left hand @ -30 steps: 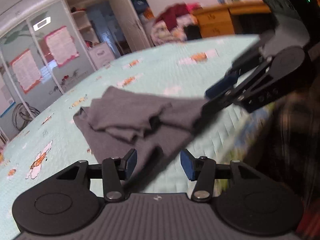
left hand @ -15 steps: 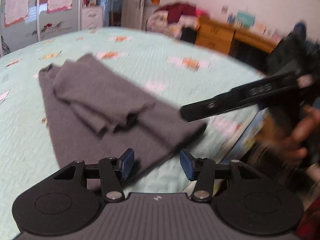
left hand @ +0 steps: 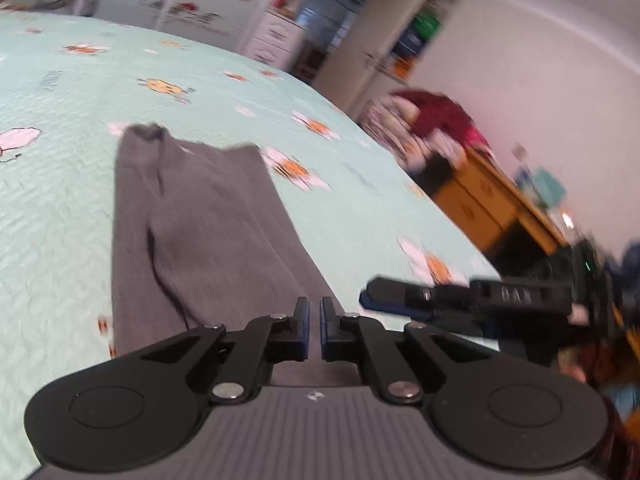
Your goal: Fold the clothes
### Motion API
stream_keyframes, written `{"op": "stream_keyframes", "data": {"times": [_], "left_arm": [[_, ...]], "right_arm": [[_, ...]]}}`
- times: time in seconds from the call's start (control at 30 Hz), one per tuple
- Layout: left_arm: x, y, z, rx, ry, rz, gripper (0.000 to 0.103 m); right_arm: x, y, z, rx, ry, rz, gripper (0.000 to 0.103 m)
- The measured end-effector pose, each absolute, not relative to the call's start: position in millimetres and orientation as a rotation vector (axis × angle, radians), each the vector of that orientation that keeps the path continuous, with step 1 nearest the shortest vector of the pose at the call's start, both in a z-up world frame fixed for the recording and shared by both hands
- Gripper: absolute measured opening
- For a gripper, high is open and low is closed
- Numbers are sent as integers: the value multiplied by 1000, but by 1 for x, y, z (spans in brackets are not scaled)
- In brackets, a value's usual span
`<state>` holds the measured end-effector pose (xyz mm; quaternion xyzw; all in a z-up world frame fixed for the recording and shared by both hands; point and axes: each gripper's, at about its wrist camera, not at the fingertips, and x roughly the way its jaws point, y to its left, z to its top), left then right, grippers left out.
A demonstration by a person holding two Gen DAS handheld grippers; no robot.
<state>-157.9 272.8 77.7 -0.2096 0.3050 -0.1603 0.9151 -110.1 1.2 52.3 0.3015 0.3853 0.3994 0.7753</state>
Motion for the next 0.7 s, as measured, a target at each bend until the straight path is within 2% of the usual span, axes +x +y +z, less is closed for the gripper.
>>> {"op": "stream_keyframes", "data": {"times": [0.17,0.3,0.37,0.5,0.6,0.63,0.7], "left_arm": [[-117,284,66,-450,660,-324,2],[-102,294,30,-471,759,-307,2],[-98,301,10,-493,800,-295,5],[-99,300,12,-477,820,-287,6],[-98,302,23,-497,826,-271,6],[-100,303,27,-499,808,-276,6],[-103,304,32,-485,782,-275,6]], "right_arm": [[-61,34,45,605,885,902,16],[-45,40,19,585,945,887,16],[-37,43,7,574,975,880,0],[-22,49,-17,550,1032,864,0],[-26,50,-6,515,1035,850,0],[-28,48,0,516,1025,851,5],[-29,43,7,532,992,871,6]]}}
